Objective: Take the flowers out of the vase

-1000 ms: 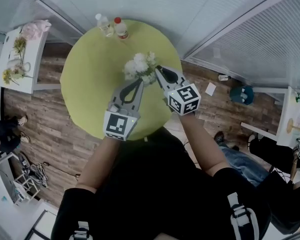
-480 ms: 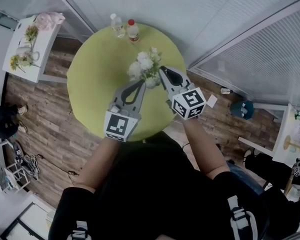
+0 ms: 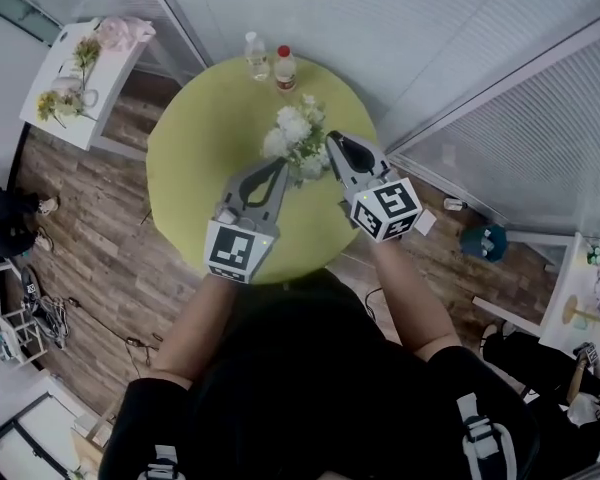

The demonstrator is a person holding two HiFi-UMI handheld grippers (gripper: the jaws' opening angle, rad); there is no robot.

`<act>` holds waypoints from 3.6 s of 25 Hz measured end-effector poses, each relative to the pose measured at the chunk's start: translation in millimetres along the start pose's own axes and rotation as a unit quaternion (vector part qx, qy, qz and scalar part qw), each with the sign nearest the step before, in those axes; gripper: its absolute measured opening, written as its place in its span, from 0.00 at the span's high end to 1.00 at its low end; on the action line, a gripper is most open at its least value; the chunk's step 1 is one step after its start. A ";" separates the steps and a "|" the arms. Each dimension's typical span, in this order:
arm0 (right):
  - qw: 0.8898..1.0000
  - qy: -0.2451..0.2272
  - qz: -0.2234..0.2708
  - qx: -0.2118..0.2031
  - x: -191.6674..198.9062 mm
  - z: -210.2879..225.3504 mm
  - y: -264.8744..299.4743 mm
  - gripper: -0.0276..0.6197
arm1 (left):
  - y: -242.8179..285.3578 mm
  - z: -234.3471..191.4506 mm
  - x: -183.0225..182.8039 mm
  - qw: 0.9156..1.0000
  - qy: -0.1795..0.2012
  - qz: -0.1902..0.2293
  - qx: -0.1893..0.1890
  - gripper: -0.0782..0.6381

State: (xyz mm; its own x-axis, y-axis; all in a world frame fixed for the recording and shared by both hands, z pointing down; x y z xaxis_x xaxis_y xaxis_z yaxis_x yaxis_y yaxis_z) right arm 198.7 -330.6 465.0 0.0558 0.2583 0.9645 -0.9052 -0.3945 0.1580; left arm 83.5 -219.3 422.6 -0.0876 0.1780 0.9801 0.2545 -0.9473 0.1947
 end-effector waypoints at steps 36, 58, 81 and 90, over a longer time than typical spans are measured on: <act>0.991 -0.080 0.055 0.089 -68.1 -132.0 -7.4 0.91 | -120.8 -65.9 -71.4 0.991 -0.005 0.095 0.096 0.87; 0.977 -0.121 0.044 0.167 -69.2 -189.4 -20.5 0.91 | -154.0 -80.9 -58.4 0.982 0.001 0.107 0.153 0.87; 0.972 -0.053 -0.019 0.226 34.3 -231.5 -12.8 0.91 | -168.4 -83.2 29.3 0.972 -0.006 0.063 0.224 0.87; 0.974 -0.018 -0.040 0.222 73.6 -228.4 -3.5 0.91 | -161.6 -83.3 74.5 0.975 -0.030 0.027 0.217 0.87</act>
State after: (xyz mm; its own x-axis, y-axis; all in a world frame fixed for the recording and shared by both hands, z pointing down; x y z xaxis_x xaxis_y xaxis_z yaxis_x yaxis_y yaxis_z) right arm 109.8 -108.8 487.0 0.1406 0.2761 0.9508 -0.6268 -0.7185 0.3013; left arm -44.4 -75.1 461.0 -0.0098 0.1585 0.9873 0.6422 -0.7559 0.1277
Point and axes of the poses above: the fingertips, and each gripper's own axes: y forward along the fingers, z to its right, x out of its underside, the point moved 6 cm from there along -y, backward along the fingers
